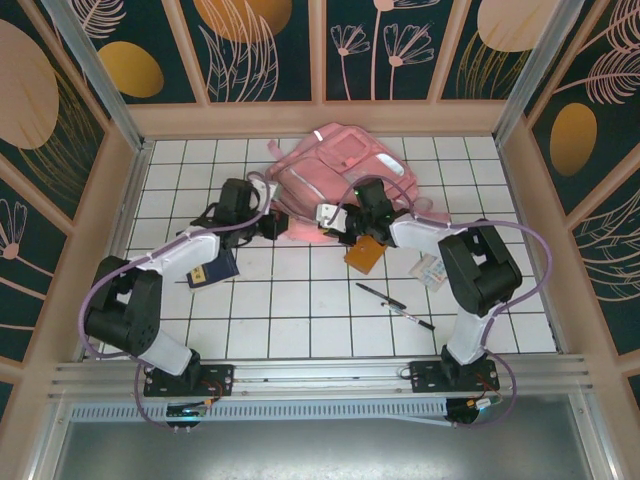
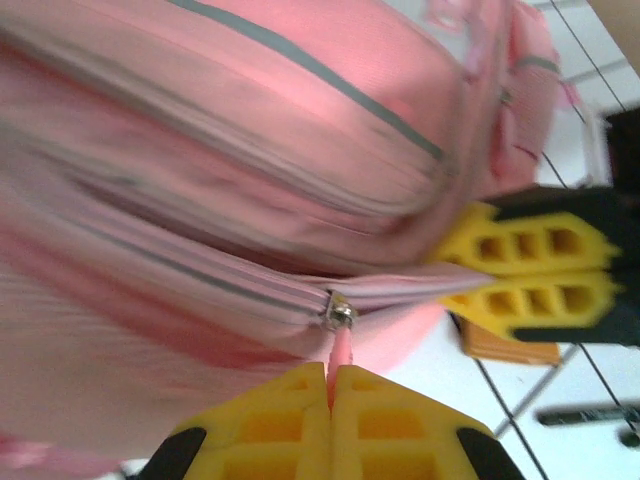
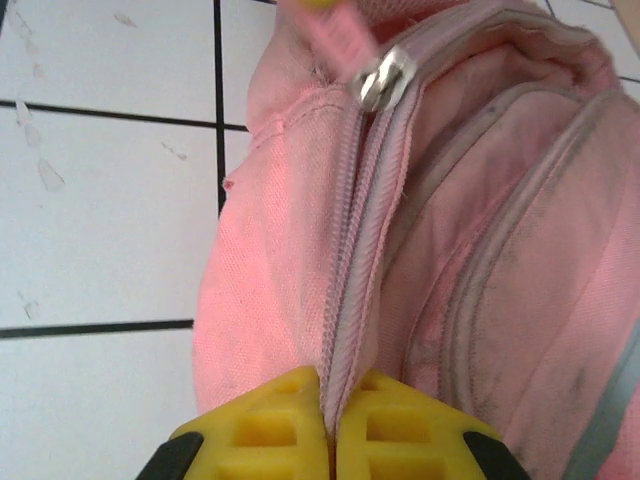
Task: Pack the student bag
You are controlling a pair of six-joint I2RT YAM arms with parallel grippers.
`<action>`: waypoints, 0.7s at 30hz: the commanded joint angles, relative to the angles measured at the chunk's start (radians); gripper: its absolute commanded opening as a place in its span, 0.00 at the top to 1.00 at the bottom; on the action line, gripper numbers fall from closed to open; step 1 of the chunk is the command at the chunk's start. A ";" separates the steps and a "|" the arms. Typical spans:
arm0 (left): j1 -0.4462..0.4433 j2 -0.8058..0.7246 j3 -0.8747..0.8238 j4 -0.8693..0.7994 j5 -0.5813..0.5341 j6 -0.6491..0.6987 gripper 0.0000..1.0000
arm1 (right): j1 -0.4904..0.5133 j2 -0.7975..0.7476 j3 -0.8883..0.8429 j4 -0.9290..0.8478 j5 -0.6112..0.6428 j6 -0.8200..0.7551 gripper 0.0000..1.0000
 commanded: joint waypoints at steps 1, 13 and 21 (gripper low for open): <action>0.106 -0.003 0.018 -0.051 -0.183 0.058 1.00 | -0.058 -0.061 -0.040 -0.052 0.109 -0.112 1.00; 0.050 -0.058 -0.097 0.085 0.060 0.089 1.00 | -0.032 -0.099 0.023 -0.008 -0.103 0.199 0.36; -0.005 -0.077 -0.079 0.102 0.095 0.023 1.00 | 0.067 0.010 0.098 0.054 -0.082 0.318 0.29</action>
